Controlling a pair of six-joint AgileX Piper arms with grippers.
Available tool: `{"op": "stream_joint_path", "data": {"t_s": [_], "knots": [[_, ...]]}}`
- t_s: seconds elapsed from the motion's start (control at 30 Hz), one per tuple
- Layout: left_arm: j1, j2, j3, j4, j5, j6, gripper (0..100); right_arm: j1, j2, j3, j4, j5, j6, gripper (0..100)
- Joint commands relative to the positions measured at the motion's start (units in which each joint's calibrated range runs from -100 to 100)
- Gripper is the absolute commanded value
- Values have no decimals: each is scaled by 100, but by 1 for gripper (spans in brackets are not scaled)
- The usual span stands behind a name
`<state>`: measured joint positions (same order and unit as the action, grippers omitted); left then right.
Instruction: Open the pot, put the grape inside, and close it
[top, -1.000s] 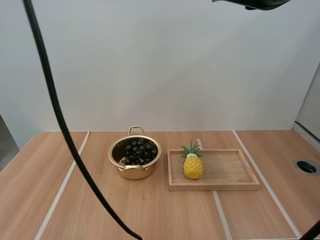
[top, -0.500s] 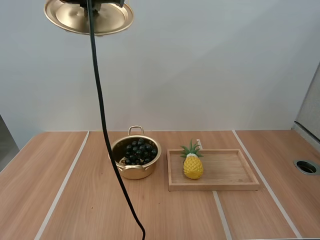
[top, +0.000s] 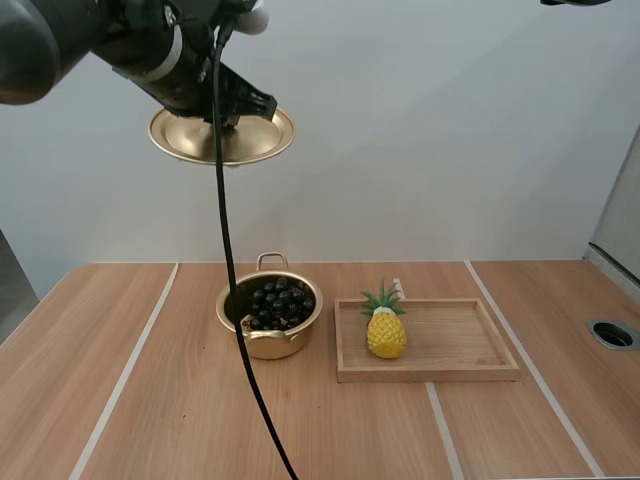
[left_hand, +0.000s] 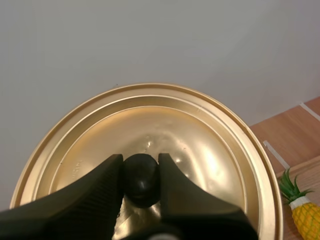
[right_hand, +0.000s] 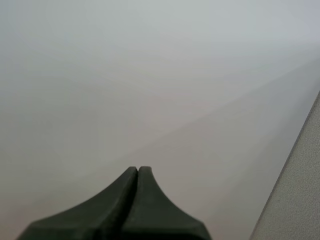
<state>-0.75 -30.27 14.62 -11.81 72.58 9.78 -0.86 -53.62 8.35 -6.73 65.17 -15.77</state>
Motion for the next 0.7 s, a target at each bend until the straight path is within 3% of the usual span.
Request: {"op": "stream_joint_path", "data": {"t_s": [0.0,0.2,0.43,0.67], "knots": [[2,-18,421,-318,-560,129,0,-20,-63,-28,-46,-1,15,0],[2,-18,1369,-948,-1074,557,0,-20,-63,-28,-46,17,6,0],[2,-18,2503,-1044,-2524,857,0,-20,-63,-28,-46,17,6,0],[2,88,3036,-1718,-2998,1458,0,-20,-63,-28,-46,17,6,0]]}}
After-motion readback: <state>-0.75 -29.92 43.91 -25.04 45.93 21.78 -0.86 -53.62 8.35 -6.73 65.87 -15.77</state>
